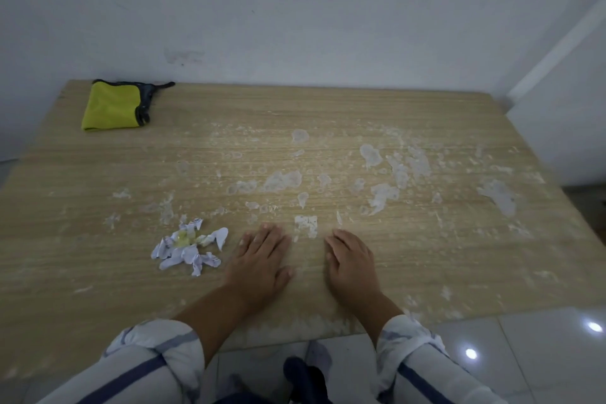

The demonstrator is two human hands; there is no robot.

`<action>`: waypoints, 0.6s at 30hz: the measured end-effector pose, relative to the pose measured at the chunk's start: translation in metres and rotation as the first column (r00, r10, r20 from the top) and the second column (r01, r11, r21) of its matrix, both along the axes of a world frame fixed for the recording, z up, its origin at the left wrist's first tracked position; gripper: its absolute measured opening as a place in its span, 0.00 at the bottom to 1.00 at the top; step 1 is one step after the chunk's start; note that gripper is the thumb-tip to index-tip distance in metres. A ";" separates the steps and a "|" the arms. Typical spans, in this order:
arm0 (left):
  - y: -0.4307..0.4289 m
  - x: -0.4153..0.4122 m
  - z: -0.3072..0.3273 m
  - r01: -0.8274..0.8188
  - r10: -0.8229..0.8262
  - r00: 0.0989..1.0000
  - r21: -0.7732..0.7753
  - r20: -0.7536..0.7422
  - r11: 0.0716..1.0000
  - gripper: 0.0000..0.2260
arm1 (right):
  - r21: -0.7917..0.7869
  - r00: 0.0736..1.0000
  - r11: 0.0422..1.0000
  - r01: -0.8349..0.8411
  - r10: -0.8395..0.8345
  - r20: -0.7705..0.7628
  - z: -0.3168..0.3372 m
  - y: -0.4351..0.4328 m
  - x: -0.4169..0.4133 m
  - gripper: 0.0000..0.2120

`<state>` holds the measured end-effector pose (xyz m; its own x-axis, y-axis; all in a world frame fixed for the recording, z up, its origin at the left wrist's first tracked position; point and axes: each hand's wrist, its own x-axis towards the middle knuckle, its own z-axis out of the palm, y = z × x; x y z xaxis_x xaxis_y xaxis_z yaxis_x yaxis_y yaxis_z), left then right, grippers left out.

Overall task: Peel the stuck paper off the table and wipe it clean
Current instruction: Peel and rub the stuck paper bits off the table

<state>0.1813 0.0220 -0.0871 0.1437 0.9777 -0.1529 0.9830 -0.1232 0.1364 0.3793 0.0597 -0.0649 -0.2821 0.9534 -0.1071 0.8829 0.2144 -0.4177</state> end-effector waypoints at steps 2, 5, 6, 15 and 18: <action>-0.001 0.000 -0.001 0.011 -0.011 0.999 -0.002 0.034 1.000 0.28 | -0.007 1.000 1.000 -0.008 0.008 0.018 -0.001 -0.005 0.000 0.24; -0.003 0.002 0.000 0.017 -0.018 0.995 0.011 0.102 1.000 0.32 | -0.009 0.997 0.999 -0.043 0.043 0.071 -0.004 -0.014 0.001 0.31; -0.004 0.003 -0.001 0.016 -0.019 0.993 0.032 0.112 0.999 0.33 | 0.003 0.994 0.998 -0.061 0.060 0.090 -0.006 -0.016 0.001 0.35; -0.008 0.012 0.006 0.035 -0.030 0.991 -0.035 0.129 0.999 0.38 | 0.024 0.997 0.998 0.059 -0.060 0.041 -0.002 -0.014 -0.008 0.26; -0.005 0.013 0.007 0.039 -0.034 0.988 -0.034 0.151 0.999 0.38 | 0.003 0.998 1.000 0.027 -0.028 0.056 -0.002 -0.013 -0.004 0.30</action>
